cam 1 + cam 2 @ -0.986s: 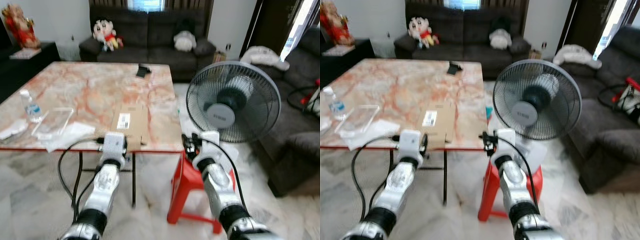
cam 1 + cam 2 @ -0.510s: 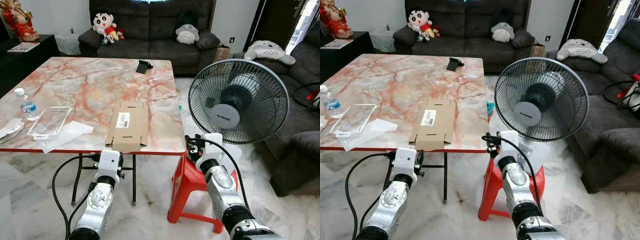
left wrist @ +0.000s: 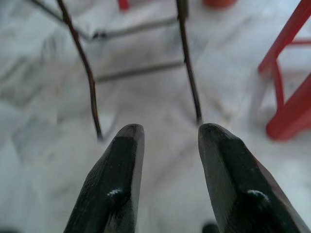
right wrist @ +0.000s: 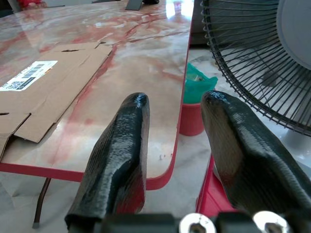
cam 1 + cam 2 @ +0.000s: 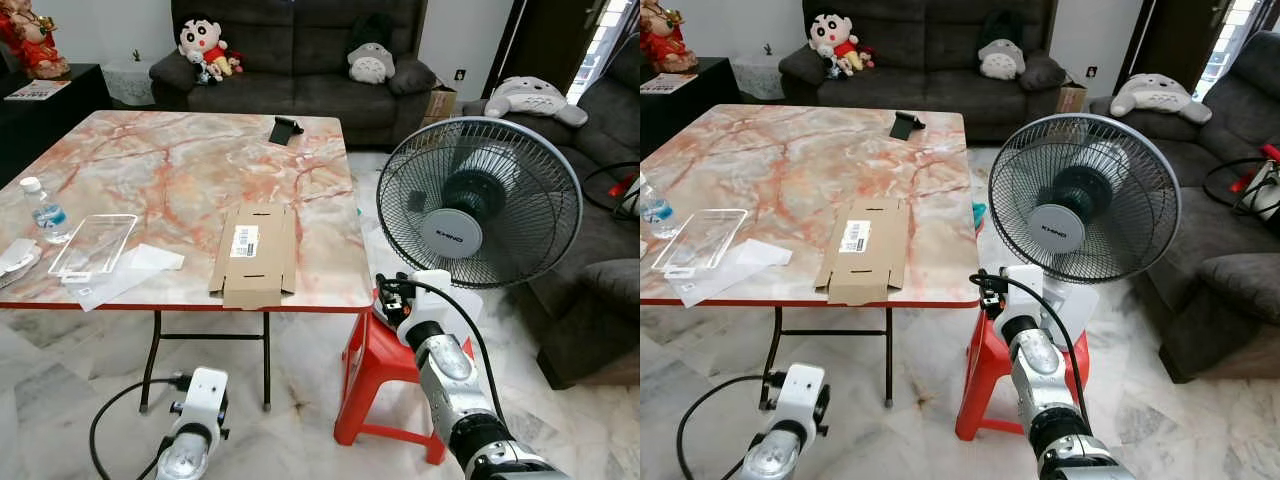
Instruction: Picking trash to rubbish bin
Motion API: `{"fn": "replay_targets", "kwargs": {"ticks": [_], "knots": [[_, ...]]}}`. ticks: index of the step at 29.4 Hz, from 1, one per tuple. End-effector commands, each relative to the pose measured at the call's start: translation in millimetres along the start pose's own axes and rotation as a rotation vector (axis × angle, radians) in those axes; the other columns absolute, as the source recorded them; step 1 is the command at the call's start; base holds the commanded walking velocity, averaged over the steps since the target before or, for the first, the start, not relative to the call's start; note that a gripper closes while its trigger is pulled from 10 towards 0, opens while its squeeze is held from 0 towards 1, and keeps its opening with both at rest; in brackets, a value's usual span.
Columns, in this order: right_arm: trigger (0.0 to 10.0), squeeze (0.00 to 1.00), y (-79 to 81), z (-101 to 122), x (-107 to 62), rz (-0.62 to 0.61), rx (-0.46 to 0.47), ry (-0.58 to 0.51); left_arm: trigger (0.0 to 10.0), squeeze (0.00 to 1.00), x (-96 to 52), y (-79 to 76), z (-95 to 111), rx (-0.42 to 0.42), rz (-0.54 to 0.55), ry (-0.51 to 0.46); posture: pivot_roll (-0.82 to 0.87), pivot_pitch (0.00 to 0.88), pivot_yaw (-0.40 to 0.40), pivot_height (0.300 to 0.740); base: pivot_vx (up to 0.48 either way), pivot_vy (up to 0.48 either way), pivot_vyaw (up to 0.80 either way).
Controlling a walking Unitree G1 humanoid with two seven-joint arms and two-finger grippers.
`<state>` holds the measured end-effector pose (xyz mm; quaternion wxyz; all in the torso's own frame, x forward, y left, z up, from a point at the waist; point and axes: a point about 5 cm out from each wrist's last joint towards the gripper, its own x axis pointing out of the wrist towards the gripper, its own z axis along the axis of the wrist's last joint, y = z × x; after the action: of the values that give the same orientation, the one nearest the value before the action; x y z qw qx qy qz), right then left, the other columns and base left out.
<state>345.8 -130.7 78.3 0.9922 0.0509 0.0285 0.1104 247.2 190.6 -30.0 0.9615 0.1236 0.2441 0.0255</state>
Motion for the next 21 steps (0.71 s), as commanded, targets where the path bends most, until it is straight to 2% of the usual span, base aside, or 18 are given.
{"fn": "replay_targets", "kwargs": {"ticks": [1,2,3,5,8,13,21], "knots": [[10.0,0.00,0.1,0,0.7,-0.003,0.005,0.009,10.0,0.00,-5.5,4.8,-18,-0.053,0.032,0.082,-0.03,0.008,-0.040,0.740,0.000,0.000,0.00],[10.0,0.00,-0.1,0,0.7,-0.002,0.005,0.009,10.0,0.00,-9.0,5.2,-28,-0.060,0.031,0.133,-0.03,0.009,-0.042,0.740,0.000,0.000,0.00],[10.0,0.00,-0.1,0,0.7,-0.002,0.005,0.009,10.0,0.00,-9.0,5.2,-28,-0.060,0.031,0.133,-0.03,0.009,-0.042,0.740,0.000,0.000,0.00],[10.0,0.00,0.2,0,0.7,-0.001,0.004,0.010,10.0,0.00,-14.7,5.1,-42,-0.054,0.033,0.205,-0.03,0.009,-0.042,0.740,0.000,0.000,0.00],[10.0,0.00,0.1,0,0.8,-0.001,0.005,0.008,10.0,0.00,-17.1,5.4,-47,-0.071,0.043,0.227,-0.03,0.009,-0.042,0.740,0.000,0.000,0.00],[10.0,0.00,-0.1,0,0.7,-0.001,0.003,0.009,10.0,0.00,-16.8,5.1,-46,-0.078,0.047,0.223,-0.03,0.010,-0.045,0.740,0.000,0.000,0.00],[10.0,0.00,2.0,0,0.9,0.007,0.003,0.010,10.0,0.00,-12.6,6.1,-40,-0.082,0.051,0.204,-0.03,0.011,-0.046,0.740,0.000,0.318,0.00]]}}
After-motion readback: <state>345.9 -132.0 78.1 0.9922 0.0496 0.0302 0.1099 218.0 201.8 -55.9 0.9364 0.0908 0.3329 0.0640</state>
